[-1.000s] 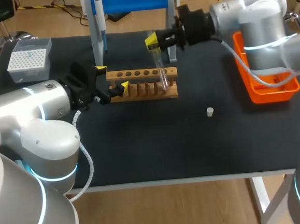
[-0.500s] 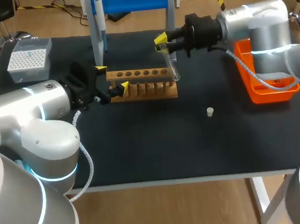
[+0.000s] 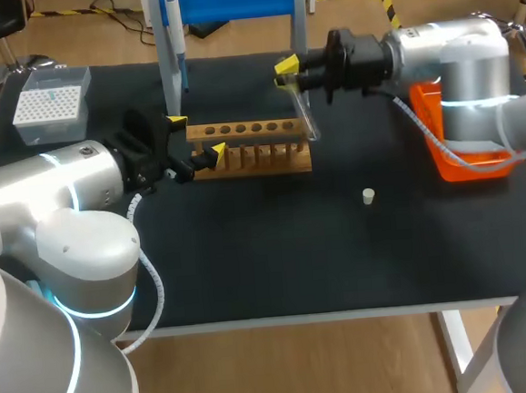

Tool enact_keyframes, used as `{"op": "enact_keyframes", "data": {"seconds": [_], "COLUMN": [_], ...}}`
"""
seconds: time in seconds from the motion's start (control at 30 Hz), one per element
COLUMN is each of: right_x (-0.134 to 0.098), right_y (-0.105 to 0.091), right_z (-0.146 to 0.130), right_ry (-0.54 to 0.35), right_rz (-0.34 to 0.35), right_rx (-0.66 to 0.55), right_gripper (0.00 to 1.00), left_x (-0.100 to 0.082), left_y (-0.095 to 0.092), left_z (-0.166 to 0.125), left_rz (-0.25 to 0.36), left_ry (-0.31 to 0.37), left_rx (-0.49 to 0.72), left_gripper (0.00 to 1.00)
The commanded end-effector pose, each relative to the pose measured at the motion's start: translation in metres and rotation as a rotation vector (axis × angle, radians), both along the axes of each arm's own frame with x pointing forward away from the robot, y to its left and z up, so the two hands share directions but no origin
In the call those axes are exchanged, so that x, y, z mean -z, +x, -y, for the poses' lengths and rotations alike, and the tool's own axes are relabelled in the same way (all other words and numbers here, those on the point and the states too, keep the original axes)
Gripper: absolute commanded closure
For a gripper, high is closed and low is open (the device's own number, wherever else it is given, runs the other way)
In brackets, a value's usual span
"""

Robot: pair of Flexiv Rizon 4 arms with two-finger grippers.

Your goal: Invert the test tube, pick up the pipette, mount the tip to pipette, aspirate from beaker and dispense into the tube, eject the tip, return the pipette, and cap with the stopper.

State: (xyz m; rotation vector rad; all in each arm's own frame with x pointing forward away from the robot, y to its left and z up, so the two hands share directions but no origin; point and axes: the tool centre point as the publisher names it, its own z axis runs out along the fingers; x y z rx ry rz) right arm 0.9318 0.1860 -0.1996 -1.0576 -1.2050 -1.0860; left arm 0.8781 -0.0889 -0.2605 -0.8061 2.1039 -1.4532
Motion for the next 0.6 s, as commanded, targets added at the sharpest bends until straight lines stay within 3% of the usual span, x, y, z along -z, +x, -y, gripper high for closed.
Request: {"op": "enact_keyframes", "data": {"seconds": [0.03,0.6], "right_x": [-0.0005,0.0029], "right_y": [-0.0019,-0.0063], "right_z": [-0.0017,-0.0039], "right_ry": [0.004,-0.028], "right_rz": [0.002,0.01], "right_rx": [-0.003,-0.014], "right_gripper": [1.0,1.0], "left_x": [-0.0004,-0.0004], "left_y": [0.0004,0.0004], "left_z": [-0.0017,-0.0017], "left_rz": [-0.002,-0.002], "left_ry": [-0.002,-0.002], "left_rx": [0.007,0.007], "left_gripper": [0.0,0.0]}}
